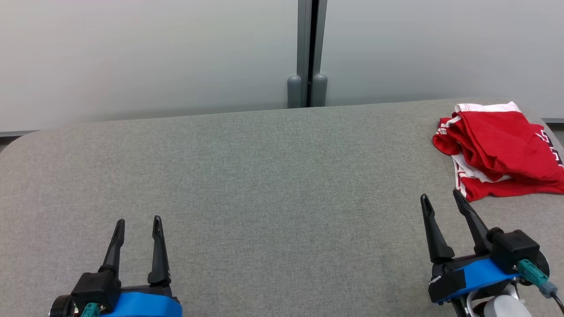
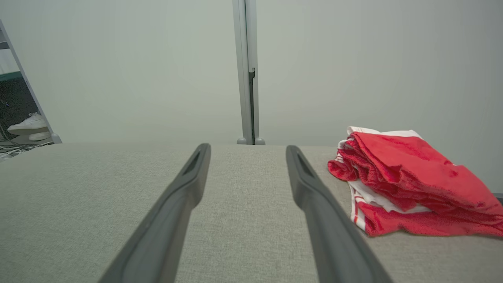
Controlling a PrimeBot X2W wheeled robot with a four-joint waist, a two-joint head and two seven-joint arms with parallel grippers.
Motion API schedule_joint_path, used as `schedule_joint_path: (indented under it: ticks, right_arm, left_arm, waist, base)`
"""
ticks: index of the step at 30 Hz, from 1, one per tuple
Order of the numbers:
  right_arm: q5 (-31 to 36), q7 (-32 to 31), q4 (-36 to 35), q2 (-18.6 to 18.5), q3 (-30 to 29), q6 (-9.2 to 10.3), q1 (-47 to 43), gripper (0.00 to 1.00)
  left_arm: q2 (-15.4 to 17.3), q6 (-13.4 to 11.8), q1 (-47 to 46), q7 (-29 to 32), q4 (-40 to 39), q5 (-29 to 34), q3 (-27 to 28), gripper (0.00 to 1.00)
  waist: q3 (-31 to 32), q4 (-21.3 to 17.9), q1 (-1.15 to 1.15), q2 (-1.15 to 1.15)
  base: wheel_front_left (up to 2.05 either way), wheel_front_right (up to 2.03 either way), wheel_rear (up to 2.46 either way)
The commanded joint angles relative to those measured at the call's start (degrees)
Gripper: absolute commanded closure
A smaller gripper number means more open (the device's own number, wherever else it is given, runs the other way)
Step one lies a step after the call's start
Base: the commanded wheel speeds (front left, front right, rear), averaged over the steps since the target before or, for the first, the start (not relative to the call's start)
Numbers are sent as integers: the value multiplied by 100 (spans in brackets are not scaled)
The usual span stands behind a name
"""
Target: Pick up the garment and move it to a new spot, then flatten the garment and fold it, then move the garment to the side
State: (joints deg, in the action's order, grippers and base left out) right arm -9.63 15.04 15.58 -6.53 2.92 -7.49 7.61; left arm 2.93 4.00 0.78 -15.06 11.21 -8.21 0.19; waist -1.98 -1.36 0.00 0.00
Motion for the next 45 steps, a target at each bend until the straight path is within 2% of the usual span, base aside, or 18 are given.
schedule_joint_path:
  ticks: [1,10,23,24,28,45]
  right_arm:
    - [55,13,-72,50,-96,-1,-141,0]
    - [213,-94,-402,248,-335,-1,-457,0]
    - [261,-215,-482,346,-385,-1,-560,0]
    - [260,-217,-482,349,-387,-1,-556,100]
    - [167,-203,-277,337,-356,0,-501,100]
    - [-1709,-644,-257,343,-497,0,-408,100]
  left_arm:
    - [-4,-12,30,-13,13,-28,4,0]
    - [-5,-19,37,-13,49,-25,30,0]
    - [-6,-42,-9,-13,115,22,55,0]
    - [-6,-38,-18,-13,108,24,55,100]
    - [-14,-10,71,47,300,-19,60,100]
    - [-10,71,-123,522,297,-1887,196,100]
  waist:
    - [26,16,0,0]
    - [115,73,0,0]
    - [99,75,0,0]
    - [91,73,0,0]
    - [94,76,1,0]
    - [106,85,1,0]
  base:
    - [0,0,0]
    - [0,0,0]
    - [0,0,0]
    - [0,0,0]
    - [0,0,0]
    - [0,0,0]
